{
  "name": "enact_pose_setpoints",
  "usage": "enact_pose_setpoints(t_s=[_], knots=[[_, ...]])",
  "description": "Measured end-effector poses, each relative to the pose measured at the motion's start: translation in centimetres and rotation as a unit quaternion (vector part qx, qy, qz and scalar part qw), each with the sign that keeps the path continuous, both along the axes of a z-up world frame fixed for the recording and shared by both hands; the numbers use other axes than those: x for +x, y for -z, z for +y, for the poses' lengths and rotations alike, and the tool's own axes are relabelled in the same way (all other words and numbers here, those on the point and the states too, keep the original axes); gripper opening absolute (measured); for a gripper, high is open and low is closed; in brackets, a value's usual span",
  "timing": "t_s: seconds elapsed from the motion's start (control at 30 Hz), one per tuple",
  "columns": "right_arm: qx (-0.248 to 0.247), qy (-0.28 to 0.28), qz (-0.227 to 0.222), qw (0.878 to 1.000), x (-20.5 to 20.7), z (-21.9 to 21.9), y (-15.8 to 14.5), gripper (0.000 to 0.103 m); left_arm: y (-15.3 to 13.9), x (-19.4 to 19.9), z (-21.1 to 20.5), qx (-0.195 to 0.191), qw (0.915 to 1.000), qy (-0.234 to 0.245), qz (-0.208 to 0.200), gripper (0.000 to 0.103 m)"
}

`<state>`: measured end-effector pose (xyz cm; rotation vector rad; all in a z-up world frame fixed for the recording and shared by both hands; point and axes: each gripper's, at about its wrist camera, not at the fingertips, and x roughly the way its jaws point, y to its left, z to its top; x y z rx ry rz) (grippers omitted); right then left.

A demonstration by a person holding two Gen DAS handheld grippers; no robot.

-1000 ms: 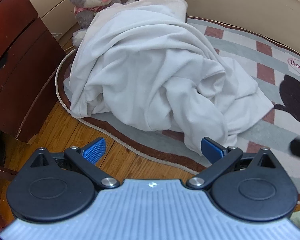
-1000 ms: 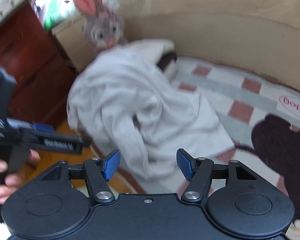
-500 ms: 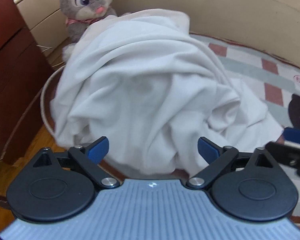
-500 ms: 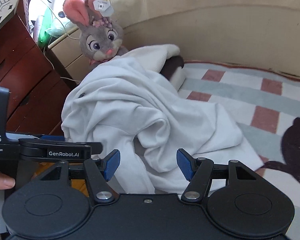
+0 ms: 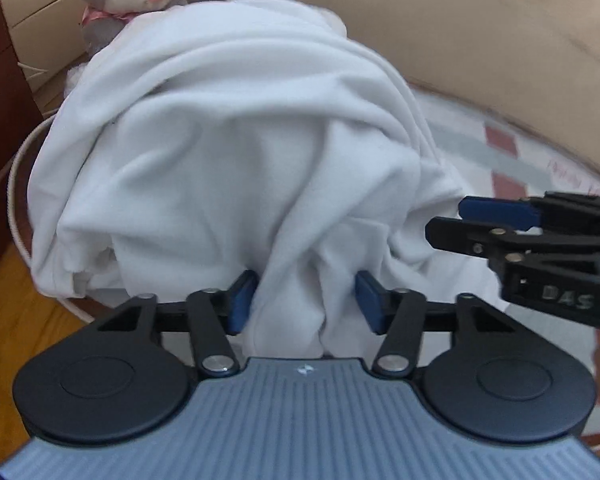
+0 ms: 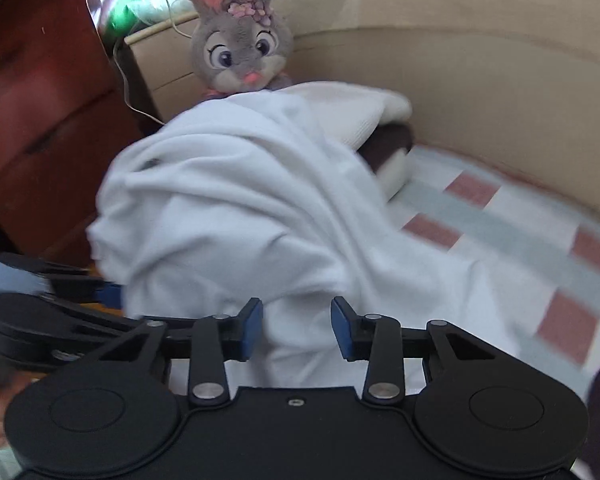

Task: Fold clothes
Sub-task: 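Grasp the white T-shirt with the left gripper while the right gripper grasps it too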

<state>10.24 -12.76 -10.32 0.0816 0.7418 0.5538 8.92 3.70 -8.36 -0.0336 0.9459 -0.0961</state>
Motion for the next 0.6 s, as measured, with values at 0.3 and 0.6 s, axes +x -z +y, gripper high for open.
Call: enact_pose_setpoints(t_s=[0.3,0.6], knots=[[0.17,-0.013,0.093,0.981,0.6,-1.6,1.0,0.038,-0.2,-0.4,1.3,-0.014,0.9995,0.018,-0.022,0.031],[0.165,-0.011,0.146,0.975,0.6,-0.5,3.0,0.067,-1.1,-0.7,5.1,-0.18,0.9835,0.011,0.012,0.015]])
